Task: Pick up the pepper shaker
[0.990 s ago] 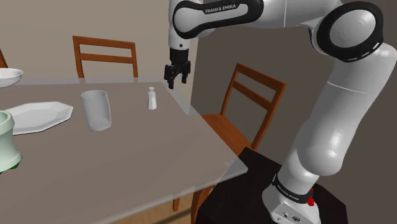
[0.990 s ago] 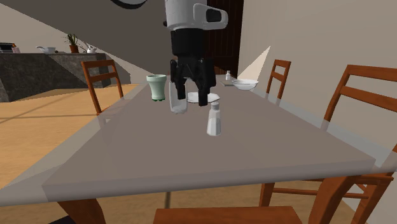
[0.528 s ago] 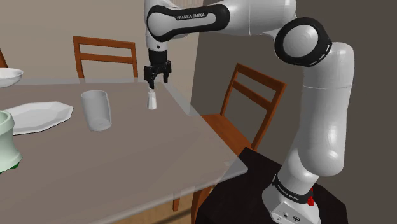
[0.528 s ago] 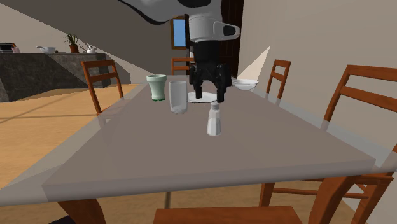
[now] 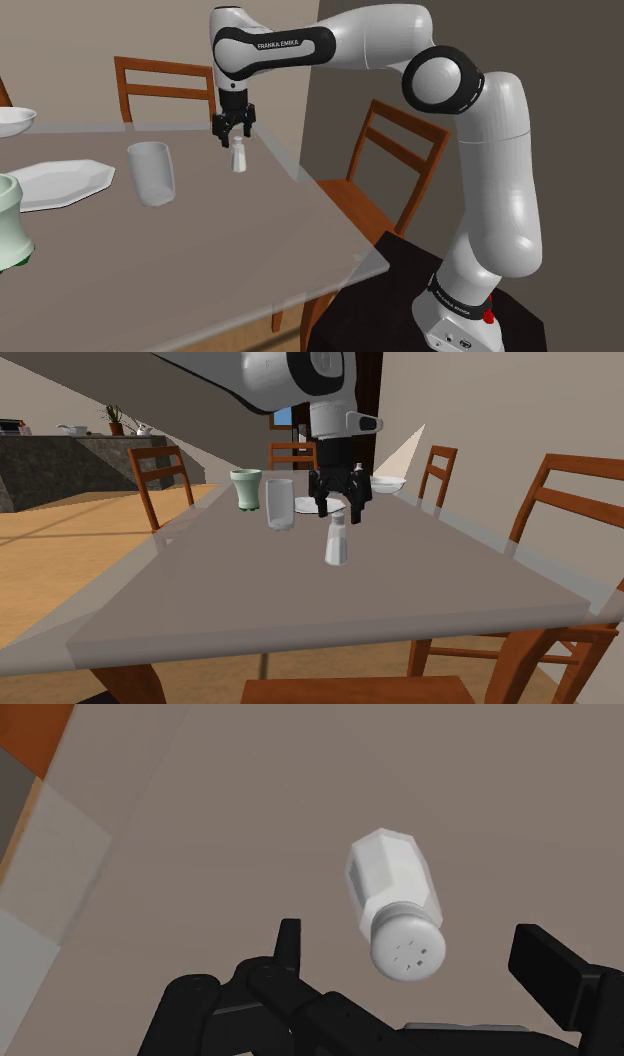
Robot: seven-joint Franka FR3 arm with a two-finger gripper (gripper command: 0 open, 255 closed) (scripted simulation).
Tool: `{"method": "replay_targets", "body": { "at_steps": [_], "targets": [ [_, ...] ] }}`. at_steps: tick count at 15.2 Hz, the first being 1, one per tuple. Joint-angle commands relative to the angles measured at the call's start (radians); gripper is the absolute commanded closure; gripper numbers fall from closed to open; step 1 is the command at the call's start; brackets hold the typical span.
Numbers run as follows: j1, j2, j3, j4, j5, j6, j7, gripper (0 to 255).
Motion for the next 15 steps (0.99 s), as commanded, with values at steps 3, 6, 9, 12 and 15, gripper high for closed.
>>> {"method": "replay_targets", "body": {
  "at_steps": [3,6,9,12,15],
  "targets": [
    [-0.001,0.006,-0.001,-0.038,-0.002,0.044,0.005,0],
    [-0.001,0.006,-0.001,-0.038,-0.002,0.045,0.005,255],
    [-0.001,0.007,-0.001,-0.037,-0.002,0.044,0.005,255],
    [-0.002,0.006,-0.001,-0.038,-0.002,0.045,0.004,255],
    [-0.001,0.006,-0.001,-0.025,-0.002,0.031,0.003,255]
  ]
}}
